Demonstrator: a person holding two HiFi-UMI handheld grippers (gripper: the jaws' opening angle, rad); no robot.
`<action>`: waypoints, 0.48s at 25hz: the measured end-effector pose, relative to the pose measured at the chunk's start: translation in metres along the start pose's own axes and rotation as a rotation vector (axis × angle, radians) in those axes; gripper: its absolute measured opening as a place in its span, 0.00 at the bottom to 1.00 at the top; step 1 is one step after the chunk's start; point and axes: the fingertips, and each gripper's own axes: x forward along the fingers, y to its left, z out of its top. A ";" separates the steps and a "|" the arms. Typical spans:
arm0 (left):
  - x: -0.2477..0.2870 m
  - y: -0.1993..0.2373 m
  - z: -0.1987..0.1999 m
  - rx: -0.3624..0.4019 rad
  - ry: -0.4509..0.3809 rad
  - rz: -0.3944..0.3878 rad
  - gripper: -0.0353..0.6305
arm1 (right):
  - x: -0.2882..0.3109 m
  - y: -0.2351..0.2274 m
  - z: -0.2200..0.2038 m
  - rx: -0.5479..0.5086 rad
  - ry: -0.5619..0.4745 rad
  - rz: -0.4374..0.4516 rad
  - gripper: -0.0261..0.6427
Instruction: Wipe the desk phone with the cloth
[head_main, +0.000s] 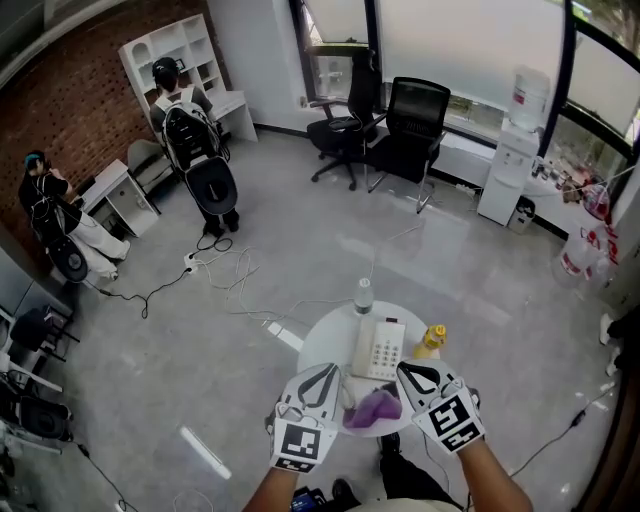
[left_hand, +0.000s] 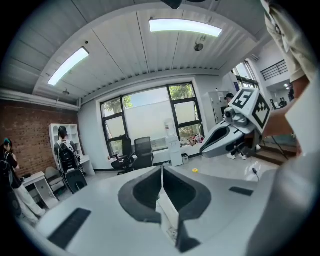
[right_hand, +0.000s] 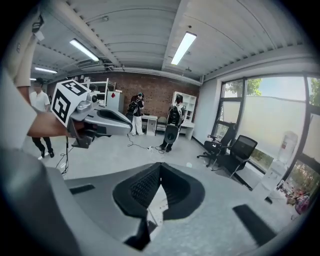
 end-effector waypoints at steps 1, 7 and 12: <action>0.009 -0.001 -0.008 -0.003 0.022 -0.002 0.07 | 0.007 -0.002 -0.009 0.008 0.012 0.012 0.03; 0.060 -0.002 -0.059 -0.057 0.105 -0.018 0.07 | 0.051 -0.004 -0.059 0.054 0.083 0.086 0.05; 0.096 0.003 -0.108 -0.116 0.175 -0.023 0.07 | 0.087 -0.004 -0.101 0.069 0.148 0.137 0.08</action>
